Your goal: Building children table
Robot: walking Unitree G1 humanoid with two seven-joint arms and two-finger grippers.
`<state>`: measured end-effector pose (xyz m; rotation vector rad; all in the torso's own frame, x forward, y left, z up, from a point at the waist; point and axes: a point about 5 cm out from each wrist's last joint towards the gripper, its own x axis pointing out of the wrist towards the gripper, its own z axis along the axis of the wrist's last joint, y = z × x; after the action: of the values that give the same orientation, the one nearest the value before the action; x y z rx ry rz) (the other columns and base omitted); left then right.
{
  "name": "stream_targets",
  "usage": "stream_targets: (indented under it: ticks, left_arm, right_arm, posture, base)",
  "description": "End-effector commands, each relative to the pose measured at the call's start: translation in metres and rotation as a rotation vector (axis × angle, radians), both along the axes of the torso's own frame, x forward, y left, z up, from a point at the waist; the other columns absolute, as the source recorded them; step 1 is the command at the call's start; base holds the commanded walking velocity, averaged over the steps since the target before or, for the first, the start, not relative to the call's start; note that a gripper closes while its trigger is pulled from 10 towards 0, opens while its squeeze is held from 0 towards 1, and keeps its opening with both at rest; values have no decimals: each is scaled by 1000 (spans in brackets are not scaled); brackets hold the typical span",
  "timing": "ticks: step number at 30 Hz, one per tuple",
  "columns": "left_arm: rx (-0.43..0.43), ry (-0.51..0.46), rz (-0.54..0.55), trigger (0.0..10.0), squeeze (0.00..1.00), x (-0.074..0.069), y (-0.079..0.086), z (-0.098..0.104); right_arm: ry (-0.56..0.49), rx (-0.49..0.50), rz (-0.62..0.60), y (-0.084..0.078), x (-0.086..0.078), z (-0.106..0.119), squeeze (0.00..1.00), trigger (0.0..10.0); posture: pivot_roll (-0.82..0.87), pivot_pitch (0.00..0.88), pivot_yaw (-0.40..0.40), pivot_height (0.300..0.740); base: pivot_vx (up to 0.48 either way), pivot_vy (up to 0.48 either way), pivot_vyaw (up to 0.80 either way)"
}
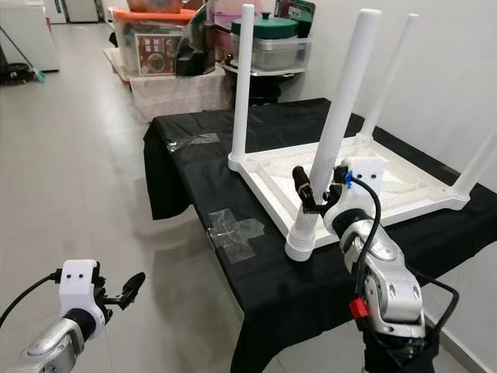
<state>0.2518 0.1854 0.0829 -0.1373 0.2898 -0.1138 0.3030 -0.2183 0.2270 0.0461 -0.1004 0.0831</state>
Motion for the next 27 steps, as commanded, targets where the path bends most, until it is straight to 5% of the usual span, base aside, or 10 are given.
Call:
stream_targets:
  ticks: [1,22,27]
  left_arm:
    - [13,5,-9,10000,0,1,-1,-2]
    - [14,13,-29,10000,0,1,-1,-4]
    - [16,4,-38,10000,0,3,0,-1]
  right_arm:
    - [4,0,12,4,-3,-1,0,10000]
    - [31,-38,4,9,-43,-4,0,10000]
    - [69,-119,84,10,-60,-8,0,10000]
  posture:
    - [-7,0,-34,740]
    - [-46,0,-5,740]
    - [-48,0,-1,740]
  base:
    - [0,0,0]
    - [0,0,0]
    - [0,0,0]
